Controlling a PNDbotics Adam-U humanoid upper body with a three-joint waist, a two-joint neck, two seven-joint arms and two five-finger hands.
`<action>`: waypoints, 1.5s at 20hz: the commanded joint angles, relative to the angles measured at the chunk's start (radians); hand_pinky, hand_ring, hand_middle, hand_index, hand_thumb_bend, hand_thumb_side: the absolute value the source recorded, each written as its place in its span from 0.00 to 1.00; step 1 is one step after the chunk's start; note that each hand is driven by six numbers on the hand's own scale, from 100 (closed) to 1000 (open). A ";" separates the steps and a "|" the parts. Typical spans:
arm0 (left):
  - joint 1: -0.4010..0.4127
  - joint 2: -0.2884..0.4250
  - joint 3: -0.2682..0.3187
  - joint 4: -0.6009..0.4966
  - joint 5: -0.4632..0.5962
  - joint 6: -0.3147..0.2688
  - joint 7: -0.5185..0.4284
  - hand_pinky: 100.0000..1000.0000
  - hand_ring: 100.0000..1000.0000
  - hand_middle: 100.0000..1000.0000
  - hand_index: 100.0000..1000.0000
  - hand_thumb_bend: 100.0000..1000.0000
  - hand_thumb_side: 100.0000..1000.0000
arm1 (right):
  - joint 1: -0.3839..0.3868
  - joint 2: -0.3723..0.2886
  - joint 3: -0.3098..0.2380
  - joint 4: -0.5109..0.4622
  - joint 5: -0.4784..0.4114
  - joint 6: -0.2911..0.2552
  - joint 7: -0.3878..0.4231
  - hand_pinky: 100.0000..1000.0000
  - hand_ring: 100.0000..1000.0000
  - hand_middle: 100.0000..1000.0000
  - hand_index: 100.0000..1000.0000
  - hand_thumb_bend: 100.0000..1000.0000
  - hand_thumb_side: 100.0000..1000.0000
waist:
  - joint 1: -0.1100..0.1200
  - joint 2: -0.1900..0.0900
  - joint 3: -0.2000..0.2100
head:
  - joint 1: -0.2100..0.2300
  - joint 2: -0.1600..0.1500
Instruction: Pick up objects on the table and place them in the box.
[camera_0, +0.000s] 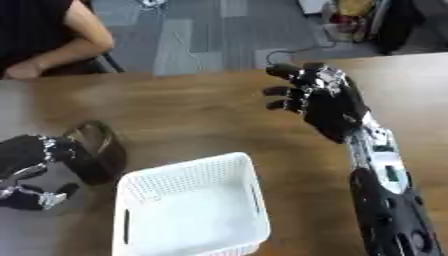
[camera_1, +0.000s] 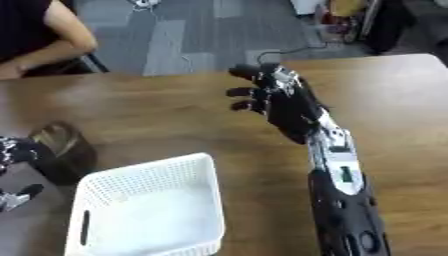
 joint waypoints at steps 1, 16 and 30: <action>-0.005 0.002 -0.002 0.013 -0.035 0.009 0.020 0.00 0.00 0.50 0.72 0.00 0.15 | -0.024 -0.008 0.002 -0.016 -0.002 0.004 0.005 0.77 0.83 0.98 0.95 0.00 1.00 | 0.000 -0.010 0.000 | 0.004 -0.015; 0.000 -0.024 -0.007 0.079 -0.067 0.057 0.102 0.00 0.00 0.00 0.18 0.00 0.18 | -0.033 -0.010 0.003 -0.010 0.001 -0.001 0.005 0.77 0.83 0.98 0.95 0.00 1.00 | -0.003 -0.002 -0.003 | 0.003 -0.017; 0.010 -0.019 0.007 0.033 -0.103 0.051 0.117 0.00 0.00 0.00 0.15 0.00 0.18 | -0.025 -0.010 -0.002 -0.012 -0.001 0.002 0.005 0.77 0.83 0.98 0.95 0.00 1.00 | -0.007 -0.007 0.007 | -0.009 -0.016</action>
